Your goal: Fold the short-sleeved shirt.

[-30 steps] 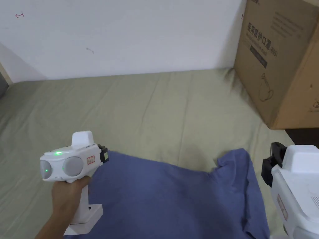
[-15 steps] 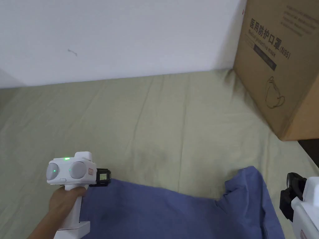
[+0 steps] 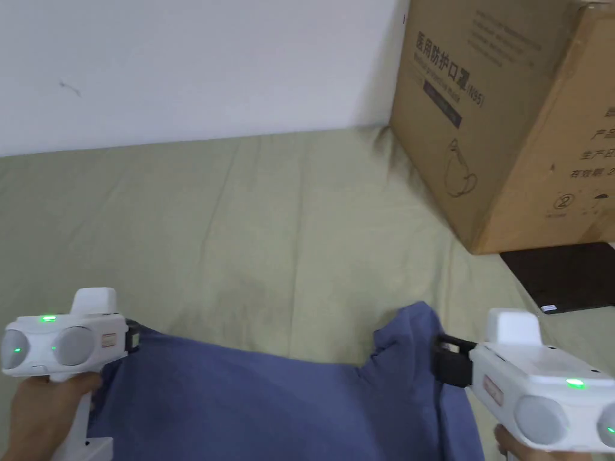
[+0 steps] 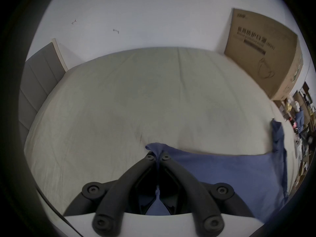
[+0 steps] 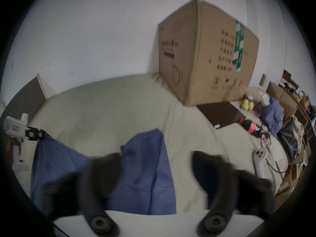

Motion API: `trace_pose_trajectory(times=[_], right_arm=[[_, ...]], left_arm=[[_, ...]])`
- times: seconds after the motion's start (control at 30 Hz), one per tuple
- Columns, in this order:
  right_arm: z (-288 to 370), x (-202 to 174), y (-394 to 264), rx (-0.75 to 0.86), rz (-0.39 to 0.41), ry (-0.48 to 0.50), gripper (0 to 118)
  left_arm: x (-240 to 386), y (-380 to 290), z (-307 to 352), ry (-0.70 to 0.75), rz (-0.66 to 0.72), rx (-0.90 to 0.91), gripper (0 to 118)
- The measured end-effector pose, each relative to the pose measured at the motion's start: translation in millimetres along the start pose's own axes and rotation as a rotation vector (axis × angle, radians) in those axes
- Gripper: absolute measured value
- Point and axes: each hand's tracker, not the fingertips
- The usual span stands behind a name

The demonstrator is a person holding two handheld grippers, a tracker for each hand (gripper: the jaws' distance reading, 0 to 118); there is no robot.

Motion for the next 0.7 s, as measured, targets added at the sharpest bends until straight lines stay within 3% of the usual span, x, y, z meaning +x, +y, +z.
trace_pose_trajectory(times=[0.03,0.1,0.17,0.2,0.23,0.3,0.33,0.37,0.4,0.43,0.47,0.53,0.57,0.6,0.7], right_arm=[[-9.8,1.2,-1.9,-0.023,0.001,-0.021,109],[-28.1,-1.8,-9.5,-0.036,0.013,-0.044,109],[-53.8,-1.4,-15.9,-0.135,0.109,-0.080,106],[-63.1,-4.0,-18.2,-0.126,0.124,0.012,103],[-75.5,-3.2,-22.5,-0.180,0.114,0.000,100],[-93.8,-0.4,-32.5,-0.255,0.090,0.015,81],[-100.9,3.4,-41.3,-0.384,0.042,-0.052,67],[-115.6,8.1,-48.5,-0.410,0.036,-0.047,50],[-119.1,11.1,-53.2,-0.434,0.027,-0.034,45],[-113.0,12.6,-53.2,-0.362,-0.042,0.015,31],[-105.8,9.7,-48.1,-0.326,-0.078,0.063,3],[-92.6,2.9,-44.6,-0.322,-0.054,0.130,3],[-87.7,0.3,-41.1,-0.313,-0.020,0.095,3],[-82.8,0.9,-36.4,-0.242,0.075,0.063,3],[-44.7,-5.9,-20.1,-0.136,0.087,0.085,3]], left_arm=[[-0.8,0.3,9.7,-0.001,-0.005,0.007,0],[-1.2,0.4,26.1,-0.003,-0.023,0.029,0],[2.8,0.1,44.1,-0.009,-0.034,0.047,0],[3.7,0.5,49.0,-0.010,-0.033,0.053,0],[4.3,1.0,53.2,-0.010,-0.031,0.056,0],[6.0,1.0,59.9,-0.014,-0.025,0.067,0],[7.3,0.3,62.3,-0.014,-0.026,0.069,0],[8.2,-0.6,64.1,-0.011,-0.028,0.069,0],[8.5,-1.8,65.6,-0.010,-0.029,0.069,0],[8.3,-2.9,66.6,-0.008,-0.030,0.069,0],[7.7,-4.3,68.5,-0.004,-0.026,0.067,0],[5.7,-8.3,73.2,-0.001,-0.013,0.072,0],[2.4,-9.4,73.3,0.008,-0.003,0.074,0],[0.3,-11.5,76.5,0.012,0.007,0.076,0],[-8.4,-19.4,92.5,0.013,0.061,0.100,0]])
